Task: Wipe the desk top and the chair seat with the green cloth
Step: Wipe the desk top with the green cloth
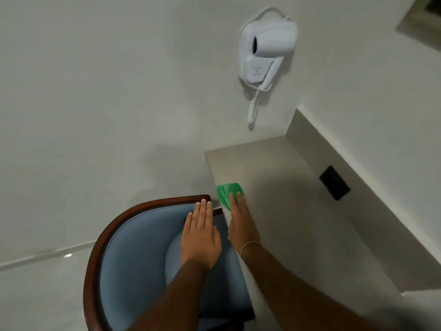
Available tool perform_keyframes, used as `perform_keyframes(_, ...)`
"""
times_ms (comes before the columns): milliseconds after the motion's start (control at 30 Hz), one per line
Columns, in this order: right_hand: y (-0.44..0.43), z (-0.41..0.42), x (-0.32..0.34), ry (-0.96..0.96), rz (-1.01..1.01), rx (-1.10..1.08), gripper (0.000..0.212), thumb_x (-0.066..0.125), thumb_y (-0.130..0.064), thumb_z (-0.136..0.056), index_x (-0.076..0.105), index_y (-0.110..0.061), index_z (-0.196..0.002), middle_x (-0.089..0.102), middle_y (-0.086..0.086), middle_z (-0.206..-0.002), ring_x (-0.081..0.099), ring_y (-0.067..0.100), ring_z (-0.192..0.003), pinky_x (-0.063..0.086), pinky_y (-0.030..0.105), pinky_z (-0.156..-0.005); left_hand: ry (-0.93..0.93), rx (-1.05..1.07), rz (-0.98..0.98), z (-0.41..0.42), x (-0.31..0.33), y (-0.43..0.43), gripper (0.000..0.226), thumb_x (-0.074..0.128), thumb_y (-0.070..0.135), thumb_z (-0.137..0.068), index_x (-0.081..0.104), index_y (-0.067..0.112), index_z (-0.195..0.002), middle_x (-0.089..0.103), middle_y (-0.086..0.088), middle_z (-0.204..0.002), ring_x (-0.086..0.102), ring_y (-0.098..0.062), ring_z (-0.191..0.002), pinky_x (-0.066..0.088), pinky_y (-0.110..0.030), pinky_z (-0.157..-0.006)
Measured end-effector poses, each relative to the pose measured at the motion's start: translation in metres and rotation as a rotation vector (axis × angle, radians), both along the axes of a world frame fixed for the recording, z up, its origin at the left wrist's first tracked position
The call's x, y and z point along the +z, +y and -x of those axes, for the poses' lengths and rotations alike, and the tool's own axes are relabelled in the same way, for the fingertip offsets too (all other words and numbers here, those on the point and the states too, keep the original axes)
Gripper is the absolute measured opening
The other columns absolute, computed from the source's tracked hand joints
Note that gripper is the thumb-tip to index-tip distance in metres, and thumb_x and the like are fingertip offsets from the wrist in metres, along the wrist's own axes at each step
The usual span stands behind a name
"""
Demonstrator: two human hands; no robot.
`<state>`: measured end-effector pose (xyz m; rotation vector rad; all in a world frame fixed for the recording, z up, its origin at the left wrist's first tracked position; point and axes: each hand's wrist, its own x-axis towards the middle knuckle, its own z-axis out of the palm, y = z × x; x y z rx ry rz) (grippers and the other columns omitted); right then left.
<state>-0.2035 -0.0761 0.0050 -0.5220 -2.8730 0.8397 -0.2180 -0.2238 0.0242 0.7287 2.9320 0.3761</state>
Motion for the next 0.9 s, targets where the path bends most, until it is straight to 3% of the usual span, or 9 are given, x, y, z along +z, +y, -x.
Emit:
perform_keyframes(67,0.021,-0.016,0.022,0.04,-0.053,-0.021,0.078,0.05,0.0,-0.101,0.007,-0.015,-0.165,0.002,0.008,-0.175,0.0,0.023,-0.162,0.018,0.039,-0.133,0.013,-0.014,0.0,-0.017,0.021,0.023,0.072,0.02,0.038,-0.111,-0.015,0.014,-0.169,-0.019,-0.005,-0.179,-0.021,-0.019,-0.165,-0.008,-0.039,-0.136)
perform_keyframes(233,0.079,-0.071,0.055,0.088,-0.062,-0.073,0.08,0.051,0.0,-0.098,0.01,-0.015,-0.166,0.005,0.007,-0.175,0.002,0.022,-0.163,0.011,0.029,-0.129,0.071,-0.004,-0.005,-0.061,0.055,0.072,0.071,0.02,0.036,-0.11,-0.009,0.013,-0.17,-0.012,-0.006,-0.18,-0.014,-0.019,-0.167,-0.005,-0.04,-0.136)
perform_keyframes(500,0.143,-0.16,0.062,0.044,-0.06,-0.171,0.083,0.055,-0.002,-0.099,0.006,-0.018,-0.166,0.004,0.004,-0.175,0.005,0.023,-0.162,0.022,0.037,-0.131,0.068,-0.099,-0.009,-0.119,0.068,0.139,0.072,0.023,0.036,-0.109,-0.005,0.014,-0.171,-0.007,-0.005,-0.181,-0.009,-0.019,-0.168,-0.01,-0.038,-0.134)
perform_keyframes(667,0.154,-0.225,0.05,0.018,0.117,-0.364,0.078,0.052,0.0,-0.1,0.013,-0.017,-0.165,0.007,0.002,-0.175,0.014,0.019,-0.161,0.025,0.03,-0.129,0.006,-0.244,0.031,-0.161,0.037,0.166,0.072,0.018,0.039,-0.108,-0.007,0.015,-0.171,-0.008,-0.006,-0.181,-0.011,-0.02,-0.167,-0.008,-0.039,-0.135)
perform_keyframes(800,0.156,-0.313,0.031,0.002,0.323,-0.564,0.072,0.046,0.008,-0.099,0.023,-0.013,-0.163,0.015,0.002,-0.173,0.021,0.017,-0.16,0.018,0.019,-0.126,-0.045,-0.346,0.051,-0.199,0.006,0.179,0.072,0.023,0.039,-0.11,-0.004,0.014,-0.171,-0.006,-0.006,-0.181,-0.009,-0.02,-0.168,-0.008,-0.038,-0.134)
perform_keyframes(900,0.157,-0.388,0.014,0.004,0.363,-0.646,0.07,0.047,0.012,-0.098,0.027,-0.01,-0.162,0.02,0.005,-0.172,0.026,0.021,-0.158,0.022,0.022,-0.126,-0.071,-0.429,0.08,-0.218,-0.013,0.18,0.072,0.02,0.04,-0.11,-0.008,0.015,-0.171,-0.01,-0.005,-0.181,-0.012,-0.02,-0.167,-0.01,-0.037,-0.134)
